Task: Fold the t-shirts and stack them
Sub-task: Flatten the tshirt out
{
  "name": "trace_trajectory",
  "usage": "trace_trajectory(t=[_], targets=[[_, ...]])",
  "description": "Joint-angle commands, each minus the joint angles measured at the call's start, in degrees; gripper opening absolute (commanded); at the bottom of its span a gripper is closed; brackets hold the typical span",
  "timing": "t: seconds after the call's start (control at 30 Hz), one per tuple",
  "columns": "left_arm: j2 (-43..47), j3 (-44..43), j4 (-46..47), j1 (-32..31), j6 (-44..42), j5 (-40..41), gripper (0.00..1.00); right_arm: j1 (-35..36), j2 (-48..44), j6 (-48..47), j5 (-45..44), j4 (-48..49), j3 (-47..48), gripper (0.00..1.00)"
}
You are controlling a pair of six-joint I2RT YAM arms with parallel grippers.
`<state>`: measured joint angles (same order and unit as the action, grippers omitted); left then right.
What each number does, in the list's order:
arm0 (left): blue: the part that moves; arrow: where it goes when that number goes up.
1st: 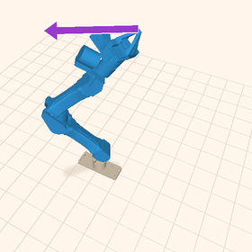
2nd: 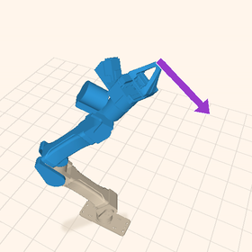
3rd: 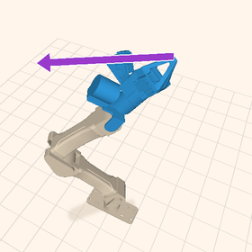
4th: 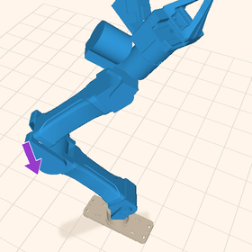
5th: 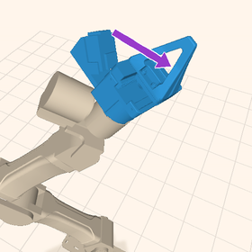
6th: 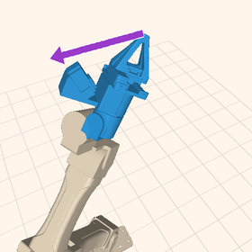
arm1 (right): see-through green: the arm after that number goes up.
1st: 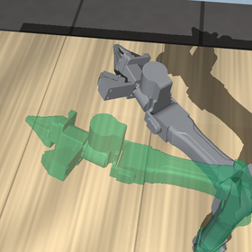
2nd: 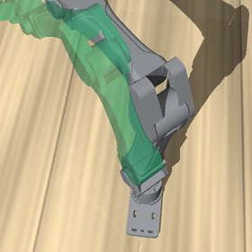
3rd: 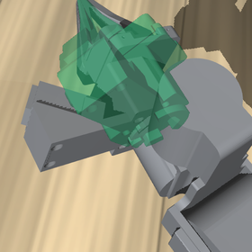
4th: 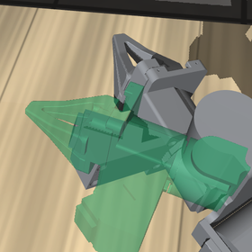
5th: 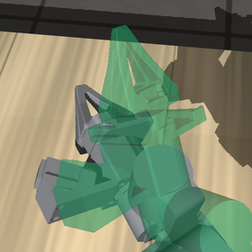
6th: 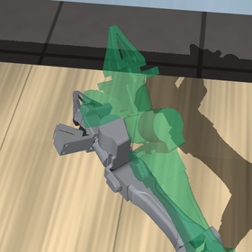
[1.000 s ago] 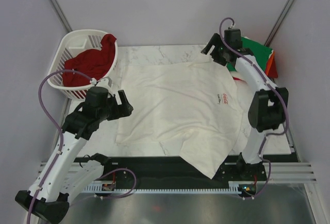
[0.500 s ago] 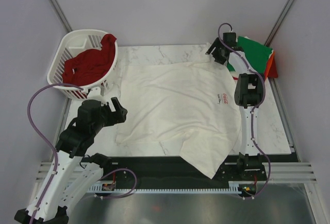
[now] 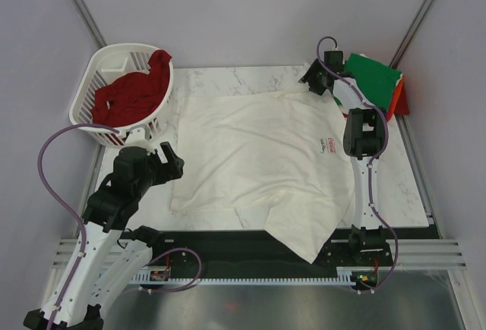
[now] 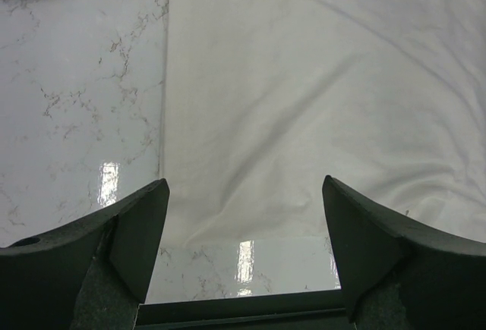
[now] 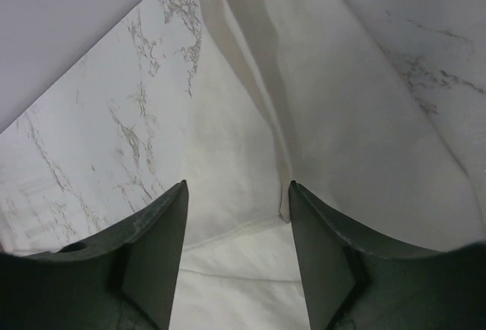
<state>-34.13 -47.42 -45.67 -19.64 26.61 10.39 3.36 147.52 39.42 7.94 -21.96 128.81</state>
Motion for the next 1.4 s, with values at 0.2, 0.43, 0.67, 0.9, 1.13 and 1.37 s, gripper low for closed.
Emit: trace_trajectory(t=[0.2, 0.43, 0.67, 0.9, 1.13, 1.37], targets=[[-0.4, 0.2, 2.2, 0.7, -1.5, 1.3, 0.89, 0.2, 0.5, 1.8, 2.2, 4.2, -0.8, 0.24], [-0.9, 0.3, 2.2, 0.8, -1.4, 1.7, 0.89, 1.3, 3.0, 7.4, 6.9, 18.1, 0.5, 0.00], [-0.4, 0.5, 2.1, 1.3, -0.9, 2.7, 0.89, 5.9, 19.9, 24.9, 13.1, 51.5, 12.9, 0.71], [0.3, 0.7, 2.2, 1.4, -0.6, 3.2, 0.89, 6.9, 19.2, 30.4, 6.2, 68.5, 8.7, 0.98], [-0.1, 0.7, 2.2, 1.4, -0.8, 2.6, 0.89, 5.5, 10.0, 28.6, 5.2, 69.5, 8.3, 0.98], [-1.7, 0.5, 2.3, 1.6, -1.3, 1.4, 0.94, 1.3, -10.4, 29.4, 11.6, 71.8, -11.3, 0.98]])
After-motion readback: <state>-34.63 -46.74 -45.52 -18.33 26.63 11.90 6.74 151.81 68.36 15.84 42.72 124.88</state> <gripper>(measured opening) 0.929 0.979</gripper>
